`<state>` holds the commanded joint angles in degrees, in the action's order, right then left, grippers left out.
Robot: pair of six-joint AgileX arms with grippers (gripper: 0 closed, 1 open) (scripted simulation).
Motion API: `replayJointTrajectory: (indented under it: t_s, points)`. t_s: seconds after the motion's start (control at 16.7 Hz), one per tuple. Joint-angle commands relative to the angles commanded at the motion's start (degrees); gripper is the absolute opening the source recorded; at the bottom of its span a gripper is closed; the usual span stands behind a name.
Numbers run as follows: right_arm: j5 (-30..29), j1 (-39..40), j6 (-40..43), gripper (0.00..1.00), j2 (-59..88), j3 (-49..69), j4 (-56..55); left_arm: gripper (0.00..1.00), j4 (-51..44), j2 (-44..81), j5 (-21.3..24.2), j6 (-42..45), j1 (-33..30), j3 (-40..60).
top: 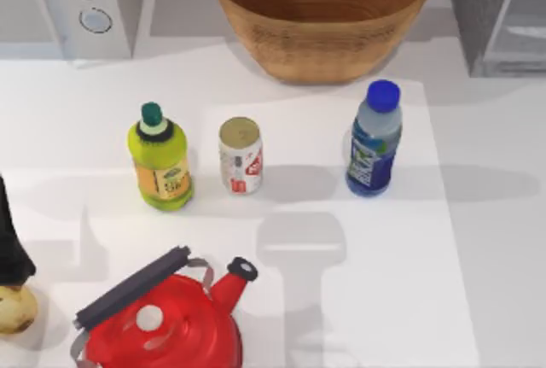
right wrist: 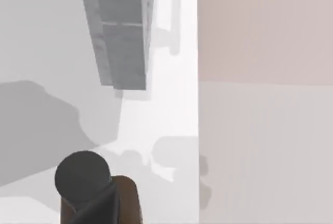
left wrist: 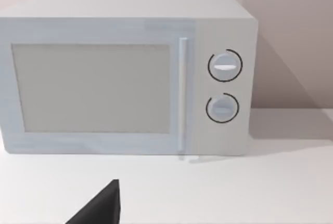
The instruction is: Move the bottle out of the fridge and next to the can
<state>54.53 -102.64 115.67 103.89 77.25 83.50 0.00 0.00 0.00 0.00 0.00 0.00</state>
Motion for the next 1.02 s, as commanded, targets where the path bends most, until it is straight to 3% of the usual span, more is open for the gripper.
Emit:
replayJointTrajectory:
  t_s: [0.3, 1.02]
  points:
    - [0.5, 8.0, -14.6, 1.00, -0.9, 2.8, -13.3, 1.00, 0.0, 0.0, 0.0, 0.0, 0.0, 0.0]
    - [-8.1, 42.0, -68.6, 1.00, 0.9, -0.3, -59.3, 1.00, 0.0, 0.0, 0.0, 0.0, 0.0, 0.0]
